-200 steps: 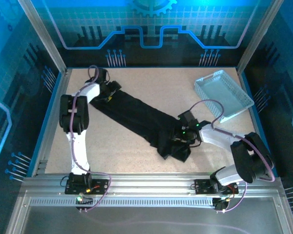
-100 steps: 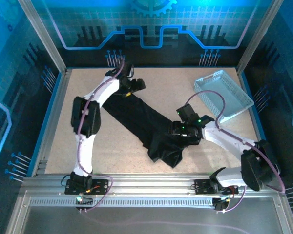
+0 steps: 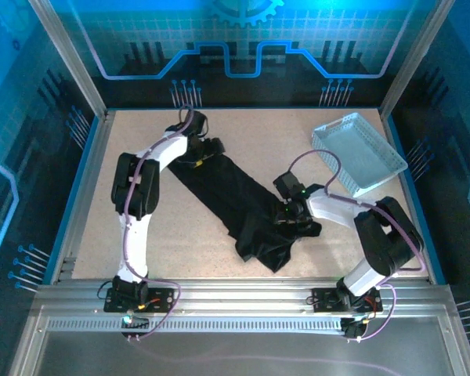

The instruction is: Fold the inside-out t-shirt

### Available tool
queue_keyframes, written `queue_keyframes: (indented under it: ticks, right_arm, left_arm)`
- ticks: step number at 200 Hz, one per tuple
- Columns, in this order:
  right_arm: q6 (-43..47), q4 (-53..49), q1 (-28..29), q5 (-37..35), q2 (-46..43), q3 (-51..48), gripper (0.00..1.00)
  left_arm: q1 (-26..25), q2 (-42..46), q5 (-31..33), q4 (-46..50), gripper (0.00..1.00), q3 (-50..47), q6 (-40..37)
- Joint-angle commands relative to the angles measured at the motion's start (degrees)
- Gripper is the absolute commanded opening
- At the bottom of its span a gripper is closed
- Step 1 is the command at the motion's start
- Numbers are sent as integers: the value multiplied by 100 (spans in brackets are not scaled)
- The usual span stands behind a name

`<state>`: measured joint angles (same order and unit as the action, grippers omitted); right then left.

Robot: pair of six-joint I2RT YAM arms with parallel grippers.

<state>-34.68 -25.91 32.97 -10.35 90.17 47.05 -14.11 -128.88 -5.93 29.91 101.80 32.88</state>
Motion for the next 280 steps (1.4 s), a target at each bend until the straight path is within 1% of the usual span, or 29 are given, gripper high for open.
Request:
queue_keyframes:
  ticks: [1, 13, 39, 55, 69, 88, 103, 123, 131, 138, 162, 175, 188, 200, 211, 223, 244, 259, 280]
  right_arm:
    - [-604, -353, 607, 459, -142, -491, 66]
    - [-869, -389, 946, 567, -309, -604, 66]
    - [-1329, -740, 1561, 491, -630, -520, 66]
    - [-1643, -614, 1925, 565, -753, -508, 66]
    - [-1842, -566, 2099, 586, -795, -450, 66]
    - [-1851, -602, 2124, 257, -1036, -421, 67]
    - [-1647, -513, 1937, 272, -1315, -475, 67]
    - [-1323, -589, 1501, 553, -1679, -529, 65]
    - [-1199, -748, 1386, 552, -1828, -544, 65]
    - [-1098, -896, 1273, 562, -1938, -560, 65]
    - [-951, -1249, 1019, 760, -2221, -815, 64]
    - [-960, -1277, 982, 894, -2346, -1033, 63]
    - [-1017, -1297, 948, 1058, -2434, -1234, 63]
    - [-1070, -1338, 968, 1139, -2550, -1404, 62]
    - [-1121, -1348, 980, 1247, -2686, -1553, 62]
    - [-1166, -1291, 994, 1461, -2828, -1706, 61]
    - [-1252, -1094, 1137, 1694, -2977, -1840, 61]
    - [-1298, -1016, 1233, 1520, -2973, -1744, 61]
    - [-1199, -1025, 1340, 1142, -2727, -1392, 61]
  left_arm:
    - [-467, -736, -306, 395, 87, 672, -339]
    - [-649, -1093, -312, 741, 87, 1347, -511]
    - [-1065, -1856, -367, 1315, 87, 2871, -913]
    - [-1293, -2188, -563, 1407, 87, 3407, -1020]
    - [-1452, -2314, -741, 1355, 87, 3598, -1010]
    - [-1641, -2176, -794, 1406, 88, 3628, -1231]
    - [-1681, -1886, -722, 1634, 89, 3617, -1447]
    - [-1636, -1089, -41, 2227, 94, 3346, -1512]
    - [-1623, -539, 221, 2270, 96, 2846, -1455]
    - [-1628, 56, 403, 2125, 98, 2284, -1356]
    - [-1615, 2258, 674, 1197, 99, -590, -722]
    - [-1628, 3284, 673, 772, 99, -2020, -279]
    - [-1674, 4140, 623, 552, 98, -3284, 167]
    - [-1768, 4819, 511, 474, 98, -4282, 504]
    - [-1957, 5452, 462, 403, 97, -5073, 823]
    - [-2241, 6010, 382, 387, 95, -5746, 1182]
    - [-2703, 6744, 400, 472, 94, -6466, 1758]
    - [-2901, 7141, 399, 173, 92, -6920, 2126]
    - [-2934, 7504, 556, -86, 90, -7291, 2364]
